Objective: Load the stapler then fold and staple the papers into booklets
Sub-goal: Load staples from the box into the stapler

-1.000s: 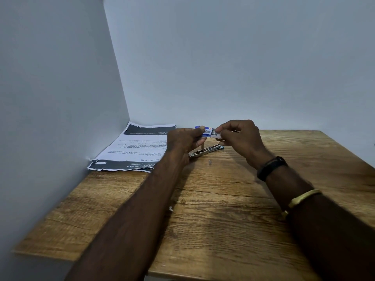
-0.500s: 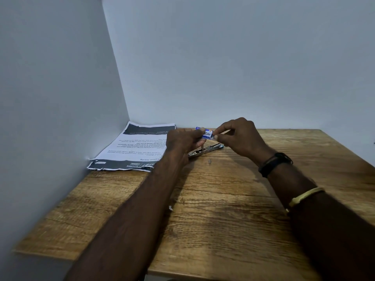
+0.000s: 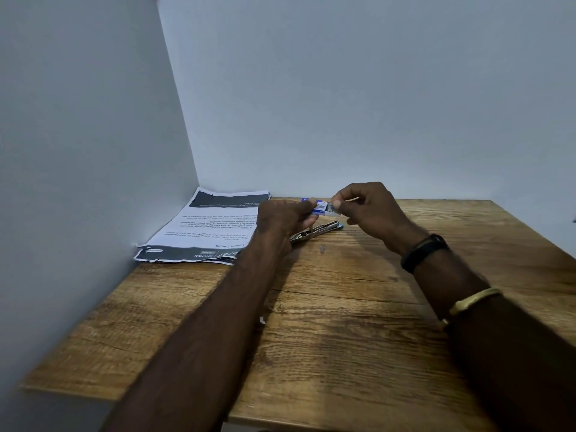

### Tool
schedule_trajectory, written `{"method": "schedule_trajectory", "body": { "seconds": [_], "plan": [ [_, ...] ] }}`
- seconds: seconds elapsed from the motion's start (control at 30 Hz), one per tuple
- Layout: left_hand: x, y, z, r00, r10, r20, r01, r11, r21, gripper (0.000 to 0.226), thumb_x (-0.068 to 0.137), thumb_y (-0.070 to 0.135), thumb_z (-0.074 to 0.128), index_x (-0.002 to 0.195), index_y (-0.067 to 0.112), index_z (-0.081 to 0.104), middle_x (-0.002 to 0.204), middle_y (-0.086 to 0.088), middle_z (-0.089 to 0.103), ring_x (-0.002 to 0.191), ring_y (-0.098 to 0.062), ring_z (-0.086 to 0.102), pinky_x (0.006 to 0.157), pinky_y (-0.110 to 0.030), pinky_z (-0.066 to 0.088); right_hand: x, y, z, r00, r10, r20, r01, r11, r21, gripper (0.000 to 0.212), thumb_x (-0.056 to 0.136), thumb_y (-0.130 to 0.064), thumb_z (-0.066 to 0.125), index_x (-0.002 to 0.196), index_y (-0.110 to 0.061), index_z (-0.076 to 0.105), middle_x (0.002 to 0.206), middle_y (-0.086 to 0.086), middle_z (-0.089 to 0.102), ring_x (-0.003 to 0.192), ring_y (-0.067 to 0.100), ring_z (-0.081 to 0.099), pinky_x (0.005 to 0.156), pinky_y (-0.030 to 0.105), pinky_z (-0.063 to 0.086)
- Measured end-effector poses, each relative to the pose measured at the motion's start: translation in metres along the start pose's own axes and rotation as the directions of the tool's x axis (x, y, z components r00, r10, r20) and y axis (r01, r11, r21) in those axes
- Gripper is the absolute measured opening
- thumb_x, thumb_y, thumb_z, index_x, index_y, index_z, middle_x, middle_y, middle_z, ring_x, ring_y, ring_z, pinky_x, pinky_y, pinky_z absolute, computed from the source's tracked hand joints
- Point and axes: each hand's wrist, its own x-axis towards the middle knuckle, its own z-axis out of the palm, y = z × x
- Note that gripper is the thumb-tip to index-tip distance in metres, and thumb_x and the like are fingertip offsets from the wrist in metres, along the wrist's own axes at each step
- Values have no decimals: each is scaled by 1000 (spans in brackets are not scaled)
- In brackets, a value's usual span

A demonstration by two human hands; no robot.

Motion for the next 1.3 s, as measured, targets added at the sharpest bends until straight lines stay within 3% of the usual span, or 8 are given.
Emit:
{"method": "schedule_trajectory", "body": {
  "seconds": [0.33,0.53,0.7,0.93,1.0,1.1,1.2,1.3],
  "plan": [
    [-3,1,1,1000,-18,13,18,1000,13,17,76,-4,84,69,-1,68,73,-17,75,58,-21,72,60,-27,65,2,5,2,997,73,9,-74,993,93,12,98,-22,65,89,-20,72,90,-1,72,86,13,69,76,40,61],
    [2,3,-3,1000,-18,-21,18,1000,-21,23,75,-1,86,91,-9,72,95,-20,78,69,-25,75,69,-31,65,5,8,-8,984,100,-150,-63,971,232,9,83,-9,72,76,-10,75,72,12,76,70,26,75,69,39,63],
    [1,3,-4,999,-12,-32,11,999,-38,35,75,0,86,103,-14,71,97,-22,78,84,-31,78,64,-29,65,-3,14,-14,993,107,58,-111,990,84,3,79,-2,77,76,-2,76,69,16,75,63,25,76,63,39,65],
    [0,2,-3,999,13,-33,-14,999,-40,35,77,-2,84,105,-17,69,101,-26,76,77,-28,75,60,-27,64,-9,16,-6,940,93,329,-2,964,-267,12,77,-6,78,75,-18,82,66,-1,76,59,15,69,60,34,59],
    [-1,2,-2,999,14,-30,-15,999,-41,34,78,-2,83,105,-17,70,102,-26,76,74,-26,74,60,-25,64,-7,16,-6,931,70,358,55,943,-327,13,77,-10,82,76,-23,83,64,-18,74,60,-4,67,58,17,52],
    [-1,2,-2,1000,12,-27,-13,999,-30,24,78,-2,83,95,-12,71,103,-27,76,76,-27,73,61,-25,64,-6,18,-6,924,75,374,69,931,-358,12,77,-11,84,77,-23,83,63,-26,71,62,-11,65,53,2,42],
    [-2,3,-2,1000,4,-31,-4,1000,-13,15,77,-2,84,80,-4,70,102,-27,76,79,-29,73,63,-27,64,-7,18,-8,926,72,370,70,932,-356,12,76,-12,84,76,-24,83,62,-25,71,62,-11,64,53,3,43],
    [-2,3,-2,999,0,-34,0,1000,-13,17,77,-1,84,78,-3,68,100,-28,76,80,-30,74,65,-29,64,-5,16,-11,972,8,233,63,953,-297,12,80,-11,79,76,-23,80,62,-15,72,59,-5,65,53,8,45]
  ]
}}
